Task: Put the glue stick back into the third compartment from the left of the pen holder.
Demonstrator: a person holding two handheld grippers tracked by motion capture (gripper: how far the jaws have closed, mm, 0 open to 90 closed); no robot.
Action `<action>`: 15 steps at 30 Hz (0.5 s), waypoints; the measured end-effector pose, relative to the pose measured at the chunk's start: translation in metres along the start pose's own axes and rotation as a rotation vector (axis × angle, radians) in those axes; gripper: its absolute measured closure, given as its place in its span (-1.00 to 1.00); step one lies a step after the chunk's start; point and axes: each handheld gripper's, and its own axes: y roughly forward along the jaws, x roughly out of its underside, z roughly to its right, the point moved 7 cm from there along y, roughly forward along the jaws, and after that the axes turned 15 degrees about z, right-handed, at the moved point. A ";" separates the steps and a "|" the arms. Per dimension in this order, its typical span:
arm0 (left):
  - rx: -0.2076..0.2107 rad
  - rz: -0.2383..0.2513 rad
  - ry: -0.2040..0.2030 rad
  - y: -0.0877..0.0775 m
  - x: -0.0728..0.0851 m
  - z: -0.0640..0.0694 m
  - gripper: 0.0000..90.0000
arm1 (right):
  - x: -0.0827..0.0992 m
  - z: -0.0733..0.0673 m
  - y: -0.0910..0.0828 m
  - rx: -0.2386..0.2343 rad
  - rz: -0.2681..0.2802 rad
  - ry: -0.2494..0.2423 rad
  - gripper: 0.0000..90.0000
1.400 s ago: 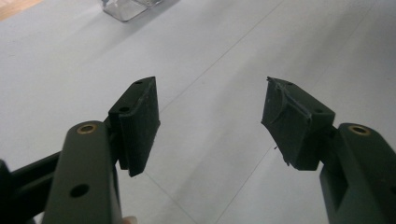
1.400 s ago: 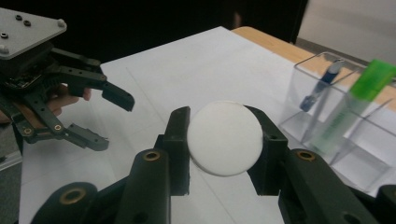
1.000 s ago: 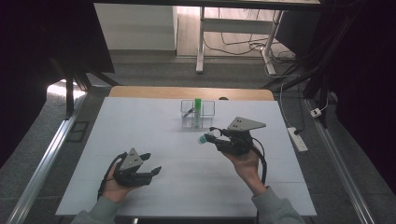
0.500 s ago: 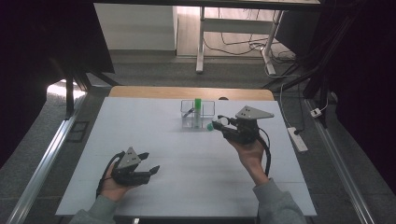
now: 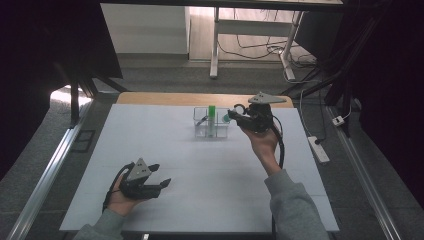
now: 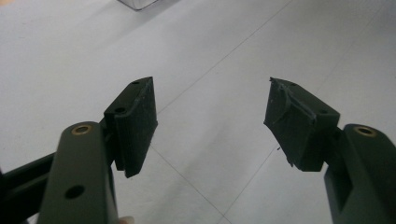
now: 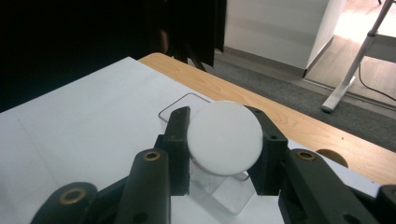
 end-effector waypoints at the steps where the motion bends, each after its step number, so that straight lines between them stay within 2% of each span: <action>1: 0.001 0.000 0.000 0.000 0.000 0.000 -0.25 | -0.001 0.001 0.004 0.003 -0.004 -0.001 0.42; 6: 0.004 -0.006 0.000 0.000 0.001 0.000 -0.25 | 0.000 0.005 0.019 0.016 -0.037 -0.004 0.42; 10: 0.003 -0.009 0.004 0.001 0.001 0.000 -0.25 | 0.009 0.012 0.032 0.053 -0.085 -0.028 0.42; 15: 0.003 -0.016 0.009 0.001 0.002 0.000 -0.25 | 0.025 0.022 0.047 0.073 -0.119 0.004 0.42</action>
